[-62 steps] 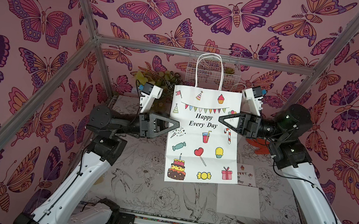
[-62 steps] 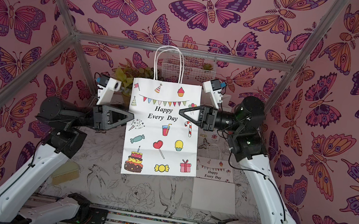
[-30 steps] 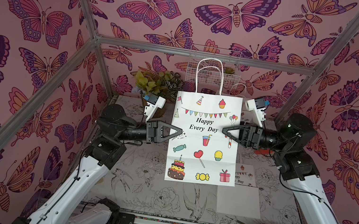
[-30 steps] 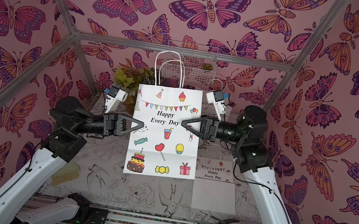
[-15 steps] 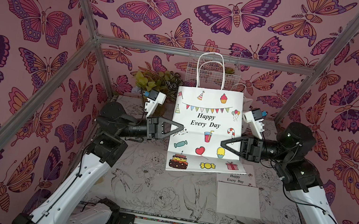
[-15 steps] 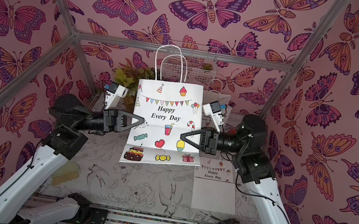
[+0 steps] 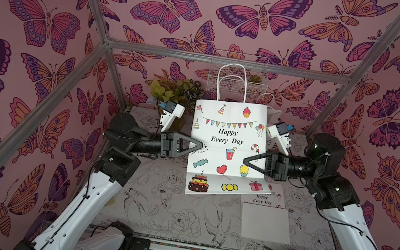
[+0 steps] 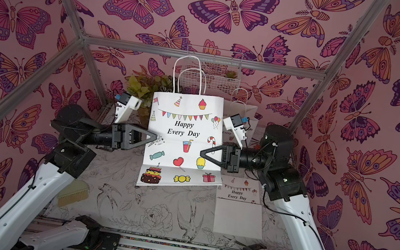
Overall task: Put away the paper bag
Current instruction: Press the paper bag.
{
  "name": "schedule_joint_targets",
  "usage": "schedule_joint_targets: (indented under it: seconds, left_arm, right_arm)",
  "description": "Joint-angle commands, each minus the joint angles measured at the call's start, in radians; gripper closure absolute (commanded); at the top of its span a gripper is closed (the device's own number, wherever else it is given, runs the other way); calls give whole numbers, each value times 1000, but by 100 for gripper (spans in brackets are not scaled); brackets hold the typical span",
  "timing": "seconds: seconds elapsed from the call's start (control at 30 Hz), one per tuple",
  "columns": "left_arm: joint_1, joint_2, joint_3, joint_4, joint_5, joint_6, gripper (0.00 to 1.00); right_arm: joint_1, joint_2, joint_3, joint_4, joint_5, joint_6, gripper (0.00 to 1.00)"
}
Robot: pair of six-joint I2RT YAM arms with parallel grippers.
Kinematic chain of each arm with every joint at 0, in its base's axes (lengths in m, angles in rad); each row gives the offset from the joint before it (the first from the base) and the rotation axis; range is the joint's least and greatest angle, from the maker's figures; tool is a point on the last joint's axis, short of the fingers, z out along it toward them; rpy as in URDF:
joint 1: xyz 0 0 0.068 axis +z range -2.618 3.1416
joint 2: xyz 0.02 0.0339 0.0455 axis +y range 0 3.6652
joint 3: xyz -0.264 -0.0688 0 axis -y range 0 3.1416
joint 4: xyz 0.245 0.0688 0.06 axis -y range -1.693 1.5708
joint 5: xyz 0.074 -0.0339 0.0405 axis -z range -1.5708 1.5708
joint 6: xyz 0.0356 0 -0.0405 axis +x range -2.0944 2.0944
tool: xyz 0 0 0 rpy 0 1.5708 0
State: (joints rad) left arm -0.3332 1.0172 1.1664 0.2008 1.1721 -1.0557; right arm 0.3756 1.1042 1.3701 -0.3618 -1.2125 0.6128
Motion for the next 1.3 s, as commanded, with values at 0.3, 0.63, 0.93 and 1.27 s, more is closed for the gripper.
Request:
schedule_joint_targets:
  seconds: [0.3,0.63,0.93,1.27]
  left_arm:
    - [-8,-65,-70,17,71,-7,55]
    - [-50,-62,-88,21,24,5,57]
    - [-70,-37,-73,24,11,11,95]
    - [-69,-52,-83,18,26,12,100]
  right_arm:
    - [-16,-7,27,158,18,119,100]
    - [-6,-19,10,158,56,123,100]
    - [-6,-31,17,77,46,57,100]
    - [-49,6,124,44,30,26,54]
